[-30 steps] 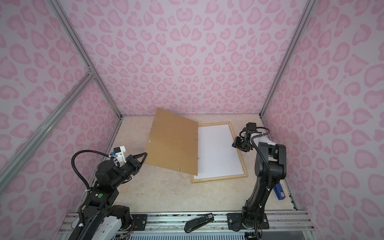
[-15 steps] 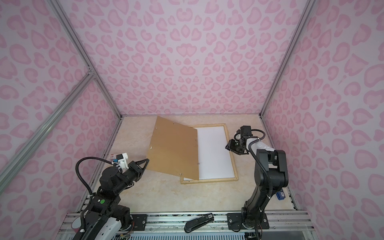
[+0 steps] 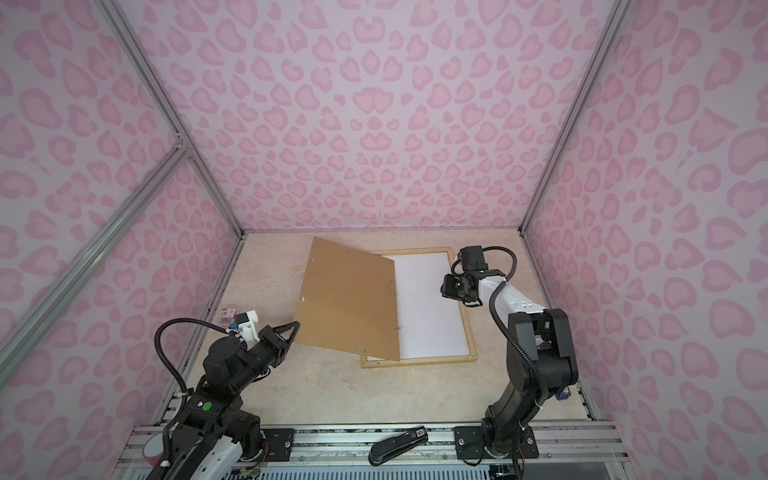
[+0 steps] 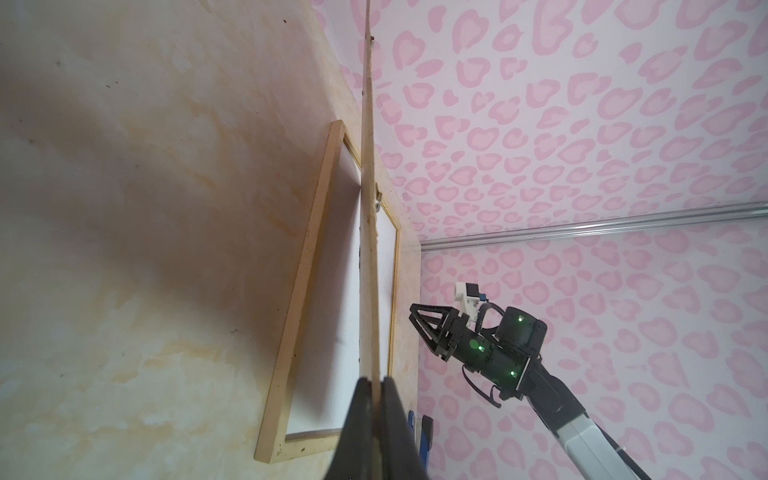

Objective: Put the photo into the frame

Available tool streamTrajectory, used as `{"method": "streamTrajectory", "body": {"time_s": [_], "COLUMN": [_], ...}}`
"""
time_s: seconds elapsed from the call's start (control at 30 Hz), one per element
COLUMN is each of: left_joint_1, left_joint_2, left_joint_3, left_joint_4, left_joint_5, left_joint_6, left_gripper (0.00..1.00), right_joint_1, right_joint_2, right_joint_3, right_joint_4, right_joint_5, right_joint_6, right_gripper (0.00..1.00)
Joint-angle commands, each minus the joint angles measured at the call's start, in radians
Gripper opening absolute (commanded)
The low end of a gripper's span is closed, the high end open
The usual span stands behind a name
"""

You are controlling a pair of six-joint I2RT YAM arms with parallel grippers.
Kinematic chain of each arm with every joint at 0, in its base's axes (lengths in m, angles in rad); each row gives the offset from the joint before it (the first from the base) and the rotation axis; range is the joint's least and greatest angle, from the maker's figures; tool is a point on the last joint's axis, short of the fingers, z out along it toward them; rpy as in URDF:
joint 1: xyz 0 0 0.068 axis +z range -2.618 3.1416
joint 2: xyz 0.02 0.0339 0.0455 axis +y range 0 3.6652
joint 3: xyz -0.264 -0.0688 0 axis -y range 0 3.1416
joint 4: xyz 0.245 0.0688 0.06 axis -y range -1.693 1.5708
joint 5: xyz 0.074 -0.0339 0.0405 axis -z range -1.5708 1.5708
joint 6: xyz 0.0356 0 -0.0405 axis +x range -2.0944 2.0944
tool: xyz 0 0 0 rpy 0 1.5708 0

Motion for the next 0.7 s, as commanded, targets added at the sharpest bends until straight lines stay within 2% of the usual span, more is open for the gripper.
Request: {"method": "streamTrajectory", "body": {"time_s": [0.0,0.27,0.67], "left_joint_1": [-0.005,-0.019,-0.050], "left_joint_2": [0.002,0.039,0.147], "left_joint_3": [0.018,0.012,0.029], "left_joint_4": [0.145,0.234,0.378], "left_joint_5": [-0.001,-0.021,-0.032], "left_joint_6": [-0.013,-0.039,-0.040], "left_gripper": [0.04,0.04,0.04], "right_joint_1": [0.063,0.242,0.325], "right_joint_2": [0.015,0.088,0.083], "right_joint_3": [0.024,0.076,0.031], "right_joint_4": [-0.024,-0.041,-0.061], "right_joint_5": [0.029,0.052,0.008], "right_joint_6": [-0.016,-0.006,-0.027], "right_gripper": [0.46,0.42,0.39]}}
